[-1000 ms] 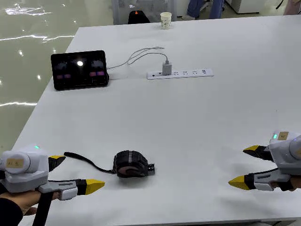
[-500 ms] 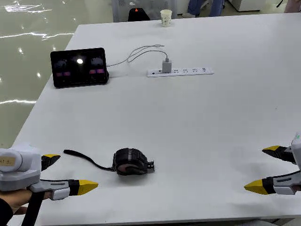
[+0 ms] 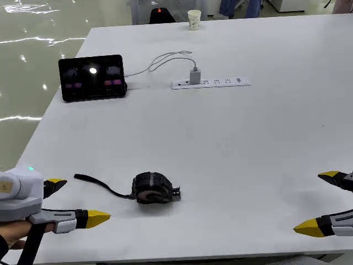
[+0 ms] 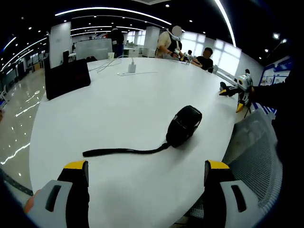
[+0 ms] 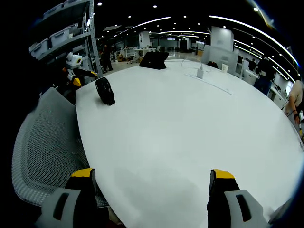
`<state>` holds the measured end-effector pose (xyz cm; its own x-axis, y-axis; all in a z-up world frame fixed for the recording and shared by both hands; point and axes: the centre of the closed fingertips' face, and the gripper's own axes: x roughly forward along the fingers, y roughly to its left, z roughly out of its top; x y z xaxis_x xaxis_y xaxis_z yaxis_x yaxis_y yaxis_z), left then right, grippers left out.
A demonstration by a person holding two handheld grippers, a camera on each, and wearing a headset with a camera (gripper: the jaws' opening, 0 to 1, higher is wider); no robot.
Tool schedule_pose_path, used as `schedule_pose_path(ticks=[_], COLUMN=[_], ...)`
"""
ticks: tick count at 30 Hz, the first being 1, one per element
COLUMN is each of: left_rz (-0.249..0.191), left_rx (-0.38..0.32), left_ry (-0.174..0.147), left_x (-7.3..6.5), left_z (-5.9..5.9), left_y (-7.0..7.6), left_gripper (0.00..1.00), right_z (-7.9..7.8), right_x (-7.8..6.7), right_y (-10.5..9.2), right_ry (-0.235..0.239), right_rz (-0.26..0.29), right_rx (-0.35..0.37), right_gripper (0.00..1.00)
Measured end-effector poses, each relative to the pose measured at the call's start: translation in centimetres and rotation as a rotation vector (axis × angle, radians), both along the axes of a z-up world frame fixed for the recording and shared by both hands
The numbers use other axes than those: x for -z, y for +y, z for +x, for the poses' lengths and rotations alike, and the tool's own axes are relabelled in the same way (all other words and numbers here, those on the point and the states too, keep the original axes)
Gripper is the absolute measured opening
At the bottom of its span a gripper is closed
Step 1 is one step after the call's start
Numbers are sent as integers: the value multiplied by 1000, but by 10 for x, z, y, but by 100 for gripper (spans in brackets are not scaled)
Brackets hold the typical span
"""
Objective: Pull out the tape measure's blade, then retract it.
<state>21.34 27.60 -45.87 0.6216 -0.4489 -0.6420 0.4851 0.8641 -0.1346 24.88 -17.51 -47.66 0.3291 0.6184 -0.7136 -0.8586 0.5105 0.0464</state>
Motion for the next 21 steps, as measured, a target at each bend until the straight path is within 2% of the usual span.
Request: schedule_pose_path(ticks=[7,9,10,12,21], left_rz=[12,12,22,14,19], left_rx=[8,10,11,11,12], left_ry=[15,31,12,20,12], left_x=[2,3,2,2,0], left_z=[-5,-7,-4,-5,-2], left_y=[2,2,3,3,5], left_gripper=[98,95,97,98,99], right_z=[-3,-4,-6,-8,-7], right_x=[-2,0,0,1,-1], right_y=[-3,-4,-5,-5,-6], right_ry=[9,10,12,15,12], right_rz=[6,4,3,7,12], right_rx=[7,10,10,12,15], right_gripper=[99,99,99,99,99])
